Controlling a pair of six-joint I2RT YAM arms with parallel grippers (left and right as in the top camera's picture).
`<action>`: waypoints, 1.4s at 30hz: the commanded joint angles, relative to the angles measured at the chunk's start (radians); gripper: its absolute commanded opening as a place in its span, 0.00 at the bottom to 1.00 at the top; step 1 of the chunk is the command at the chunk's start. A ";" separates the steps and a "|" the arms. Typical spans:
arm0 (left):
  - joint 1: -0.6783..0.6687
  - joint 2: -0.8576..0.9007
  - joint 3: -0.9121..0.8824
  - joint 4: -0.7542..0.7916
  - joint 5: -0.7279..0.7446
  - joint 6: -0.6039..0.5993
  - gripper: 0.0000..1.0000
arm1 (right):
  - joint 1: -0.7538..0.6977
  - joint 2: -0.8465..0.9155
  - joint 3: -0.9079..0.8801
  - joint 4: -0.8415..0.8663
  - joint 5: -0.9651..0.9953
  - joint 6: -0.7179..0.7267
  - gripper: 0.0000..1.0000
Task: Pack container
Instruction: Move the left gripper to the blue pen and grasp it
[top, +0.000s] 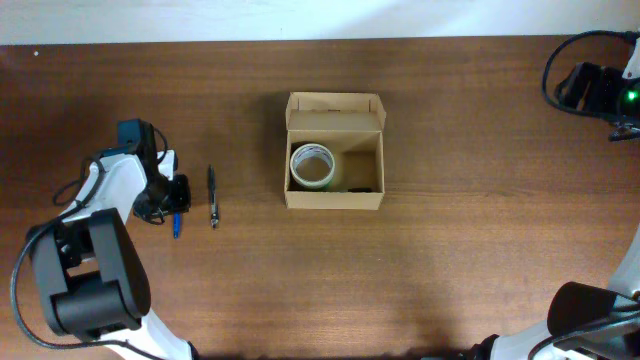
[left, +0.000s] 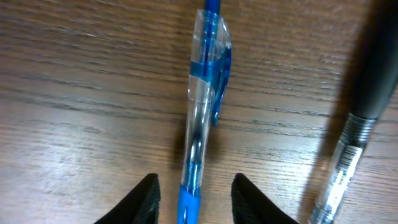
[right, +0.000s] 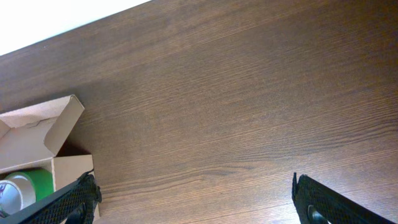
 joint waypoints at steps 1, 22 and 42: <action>0.006 0.015 -0.006 0.003 -0.007 0.053 0.34 | -0.003 -0.001 0.008 0.000 -0.016 0.000 0.99; 0.006 0.032 -0.006 0.013 -0.010 0.064 0.35 | -0.003 -0.001 0.008 0.000 -0.016 0.000 0.99; 0.005 0.066 0.166 -0.158 0.117 0.197 0.02 | -0.003 -0.001 0.008 0.000 -0.016 0.000 0.99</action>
